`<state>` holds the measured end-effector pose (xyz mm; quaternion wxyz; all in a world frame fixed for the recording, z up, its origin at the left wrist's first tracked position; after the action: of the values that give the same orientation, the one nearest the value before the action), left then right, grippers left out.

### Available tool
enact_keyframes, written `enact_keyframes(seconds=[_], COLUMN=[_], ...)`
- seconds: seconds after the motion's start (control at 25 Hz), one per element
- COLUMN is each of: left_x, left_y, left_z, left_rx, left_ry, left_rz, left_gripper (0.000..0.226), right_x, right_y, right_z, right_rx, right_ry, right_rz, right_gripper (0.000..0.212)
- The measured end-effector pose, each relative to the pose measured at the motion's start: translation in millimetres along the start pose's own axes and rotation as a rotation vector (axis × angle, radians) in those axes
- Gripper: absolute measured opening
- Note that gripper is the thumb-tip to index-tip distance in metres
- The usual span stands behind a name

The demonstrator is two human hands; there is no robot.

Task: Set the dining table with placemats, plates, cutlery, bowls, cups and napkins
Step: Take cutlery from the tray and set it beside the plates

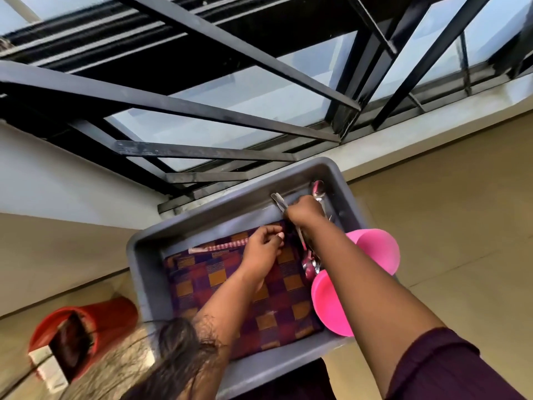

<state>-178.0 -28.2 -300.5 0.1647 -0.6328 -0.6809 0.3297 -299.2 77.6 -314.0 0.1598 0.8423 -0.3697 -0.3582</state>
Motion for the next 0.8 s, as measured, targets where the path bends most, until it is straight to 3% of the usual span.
enact_keyframes(seconds=[0.24, 0.4, 0.8], left_x=[-13, -13, -16], left_y=[-28, -34, -35], left_z=[-6, -9, -28], left_rx=[0.072, 0.092, 0.052], left_ry=[0.002, 0.023, -0.016], left_rz=[-0.035, -0.007, -0.075], left_gripper=[0.027, 0.013, 0.016], right_x=[6, -5, -59], right_y=[46, 58, 33], right_z=[-36, -52, -64], right_rx=[-0.030, -0.004, -0.116], right_ry=[0.269, 0.387, 0.130], right_rz=[0.408, 0.563, 0.670], right_gripper=[0.016, 0.009, 0.009])
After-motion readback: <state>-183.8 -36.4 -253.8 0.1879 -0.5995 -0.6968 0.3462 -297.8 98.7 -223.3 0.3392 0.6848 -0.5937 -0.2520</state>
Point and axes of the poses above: each hand's wrist, its own z-axis towards the middle knuckle, its own x-axis out of the palm, y = z × x, the point moved 10 cm from there along z, towards the middle knuckle, and after that the axes turned 14 degrees about z, right-handed, at the moved point
